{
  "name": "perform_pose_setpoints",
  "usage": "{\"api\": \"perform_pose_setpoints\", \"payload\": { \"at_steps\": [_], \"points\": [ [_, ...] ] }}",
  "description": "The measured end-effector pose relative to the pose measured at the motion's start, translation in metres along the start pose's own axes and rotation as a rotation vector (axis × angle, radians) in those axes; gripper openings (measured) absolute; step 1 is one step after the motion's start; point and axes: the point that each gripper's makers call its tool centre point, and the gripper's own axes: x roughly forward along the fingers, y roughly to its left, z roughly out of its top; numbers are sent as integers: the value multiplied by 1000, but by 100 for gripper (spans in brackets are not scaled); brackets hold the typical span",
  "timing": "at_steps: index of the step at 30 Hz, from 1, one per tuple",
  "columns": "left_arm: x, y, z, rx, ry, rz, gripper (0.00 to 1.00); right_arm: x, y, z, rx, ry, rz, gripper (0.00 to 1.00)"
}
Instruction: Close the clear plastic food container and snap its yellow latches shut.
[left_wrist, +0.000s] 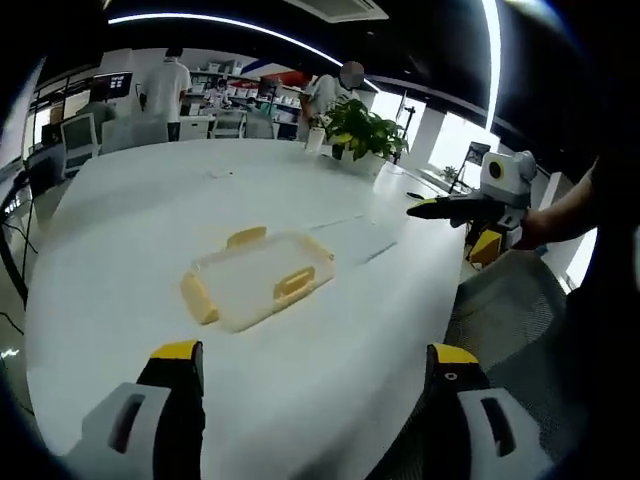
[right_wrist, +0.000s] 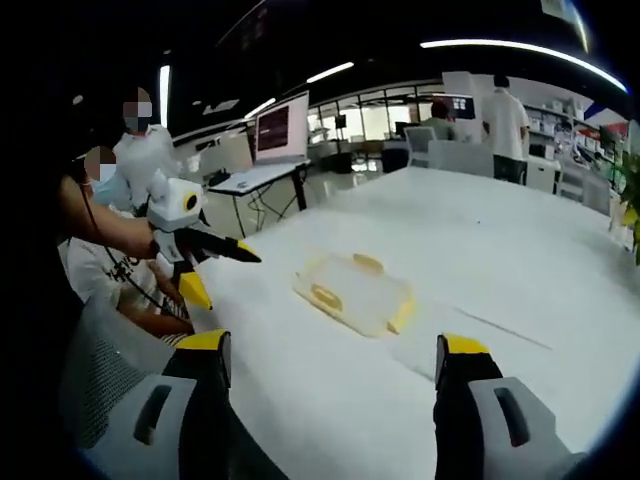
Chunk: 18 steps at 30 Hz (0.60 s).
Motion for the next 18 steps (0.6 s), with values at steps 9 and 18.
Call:
{"api": "perform_pose_setpoints", "payload": {
  "at_steps": [9, 18],
  "points": [
    [6, 19, 3, 40, 30, -16, 88, 16, -12, 2, -21, 15, -16, 82],
    [15, 33, 12, 76, 49, -35, 87, 29, -23, 2, -45, 45, -22, 79]
  ]
}}
